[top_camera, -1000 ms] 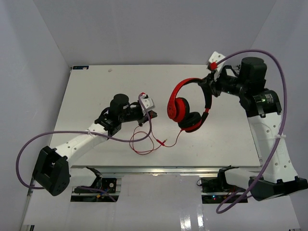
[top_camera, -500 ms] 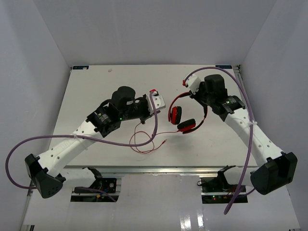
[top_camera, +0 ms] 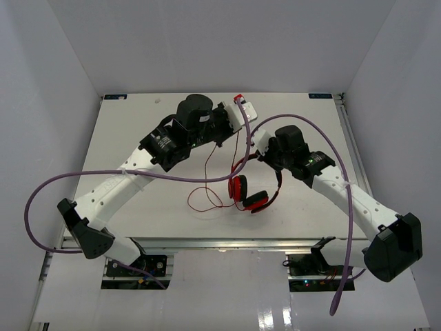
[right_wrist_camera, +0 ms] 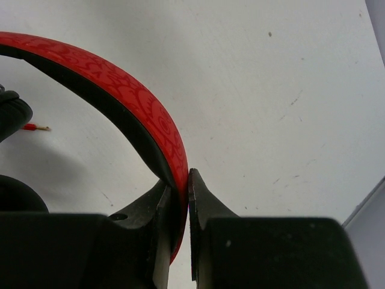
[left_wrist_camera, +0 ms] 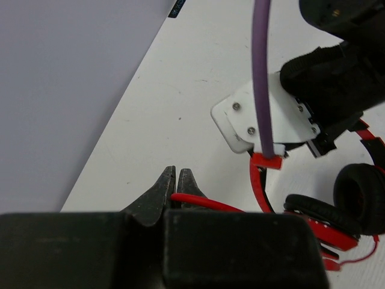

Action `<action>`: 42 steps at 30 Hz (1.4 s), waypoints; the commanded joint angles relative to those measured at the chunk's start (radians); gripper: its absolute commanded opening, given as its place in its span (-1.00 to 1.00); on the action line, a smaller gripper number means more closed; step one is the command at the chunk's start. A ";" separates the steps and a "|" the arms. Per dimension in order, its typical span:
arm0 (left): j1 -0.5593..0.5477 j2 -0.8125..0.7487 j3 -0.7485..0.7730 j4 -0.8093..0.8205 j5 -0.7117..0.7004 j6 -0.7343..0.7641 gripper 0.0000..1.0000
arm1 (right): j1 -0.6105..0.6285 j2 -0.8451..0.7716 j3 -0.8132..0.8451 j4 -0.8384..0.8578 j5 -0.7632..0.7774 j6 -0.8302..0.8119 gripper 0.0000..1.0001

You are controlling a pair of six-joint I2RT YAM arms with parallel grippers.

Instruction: Wrap the headphones

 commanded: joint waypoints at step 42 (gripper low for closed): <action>0.444 -0.140 -0.616 0.648 0.538 -0.493 -1.00 | -0.086 -0.156 0.271 -0.055 -0.815 0.387 -0.85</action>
